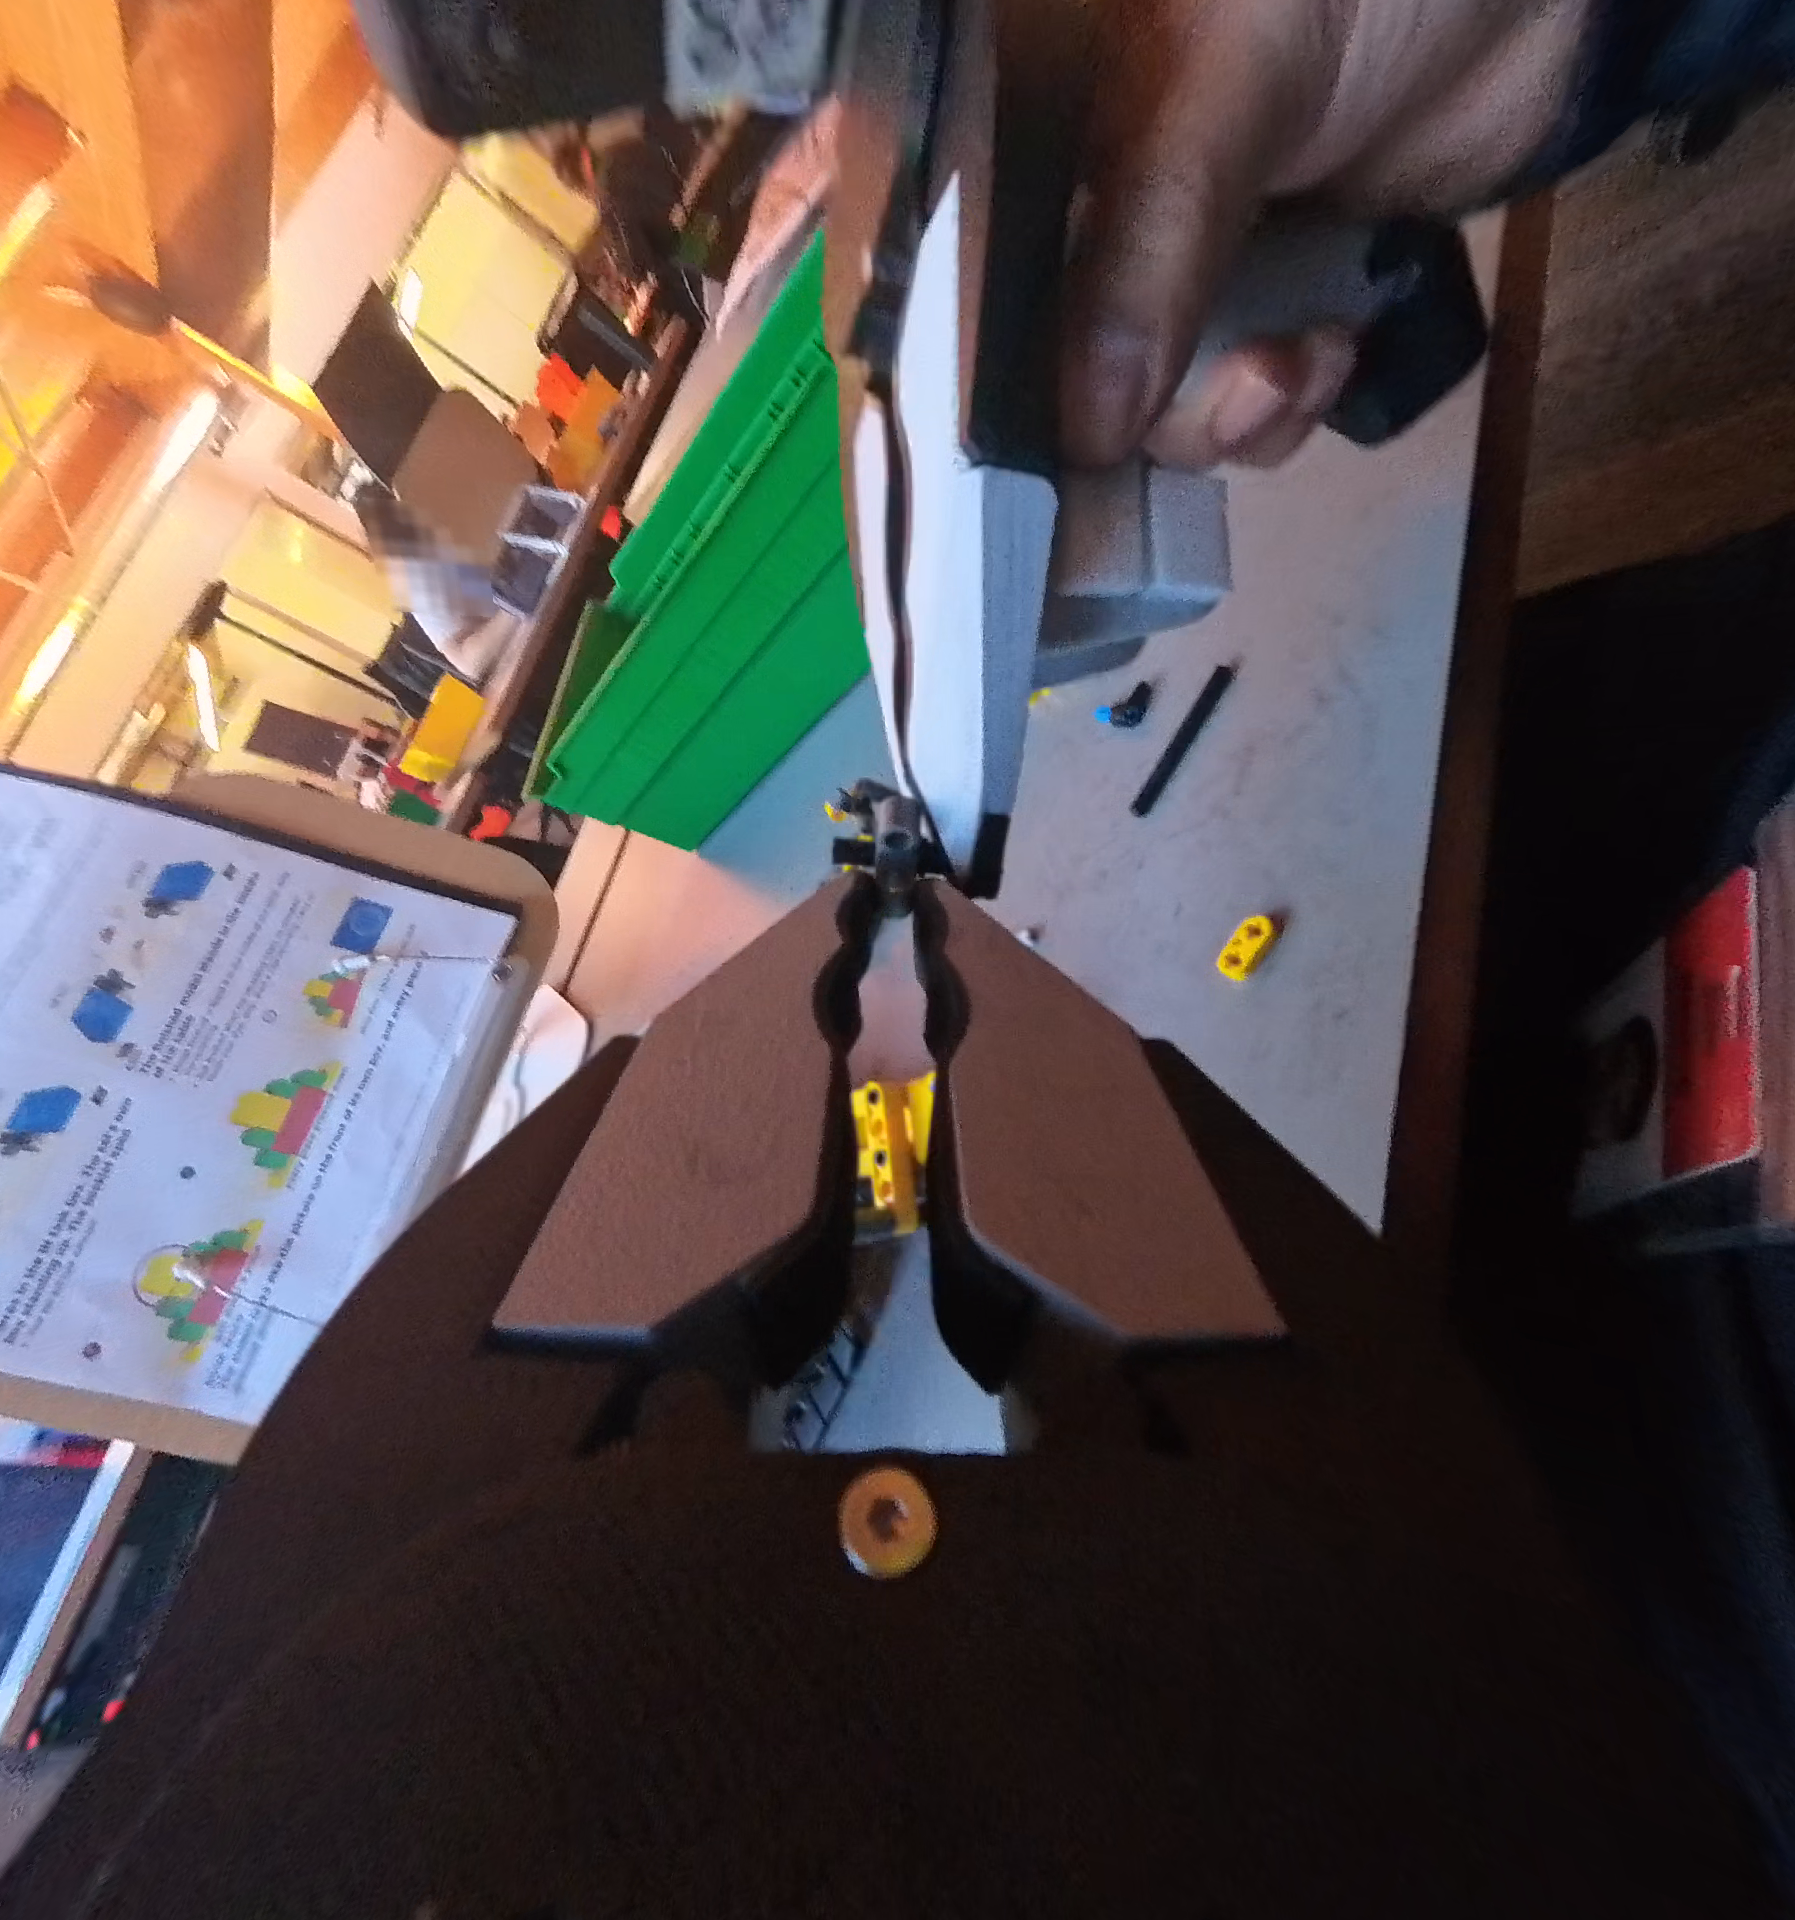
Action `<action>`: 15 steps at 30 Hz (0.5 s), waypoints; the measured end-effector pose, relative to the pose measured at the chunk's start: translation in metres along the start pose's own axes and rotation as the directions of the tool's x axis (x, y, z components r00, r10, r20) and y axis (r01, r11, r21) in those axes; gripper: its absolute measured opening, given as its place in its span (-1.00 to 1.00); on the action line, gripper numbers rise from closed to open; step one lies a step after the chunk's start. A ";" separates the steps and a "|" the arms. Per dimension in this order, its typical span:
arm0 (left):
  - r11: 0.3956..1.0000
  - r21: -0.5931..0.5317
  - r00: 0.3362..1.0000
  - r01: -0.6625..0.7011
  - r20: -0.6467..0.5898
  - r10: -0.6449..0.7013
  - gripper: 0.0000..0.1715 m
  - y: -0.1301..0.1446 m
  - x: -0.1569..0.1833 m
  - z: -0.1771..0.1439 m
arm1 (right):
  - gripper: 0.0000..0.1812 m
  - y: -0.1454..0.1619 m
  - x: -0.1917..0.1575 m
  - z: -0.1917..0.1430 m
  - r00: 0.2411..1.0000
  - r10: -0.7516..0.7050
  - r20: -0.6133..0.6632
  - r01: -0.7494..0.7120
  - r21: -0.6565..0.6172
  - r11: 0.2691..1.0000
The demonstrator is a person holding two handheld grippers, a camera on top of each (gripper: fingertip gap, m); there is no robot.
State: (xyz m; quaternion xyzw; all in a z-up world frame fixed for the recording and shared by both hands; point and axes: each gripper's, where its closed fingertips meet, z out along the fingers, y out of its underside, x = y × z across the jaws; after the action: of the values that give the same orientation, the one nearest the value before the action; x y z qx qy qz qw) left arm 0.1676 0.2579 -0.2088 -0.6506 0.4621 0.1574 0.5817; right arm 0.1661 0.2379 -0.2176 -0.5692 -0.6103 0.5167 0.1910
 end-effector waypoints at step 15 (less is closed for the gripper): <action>0.947 -0.060 0.948 0.316 0.042 -0.314 -0.95 0.044 -0.039 -0.009 | -0.98 0.021 0.020 0.000 0.975 -0.095 -0.203 0.056 -0.192 0.980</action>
State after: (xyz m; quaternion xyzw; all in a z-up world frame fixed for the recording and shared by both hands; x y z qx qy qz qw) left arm 0.1098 0.2707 -0.2044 -0.7325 0.3375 0.0881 0.5847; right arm 0.1712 0.2524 -0.2428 -0.6125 -0.6531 0.3868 0.2205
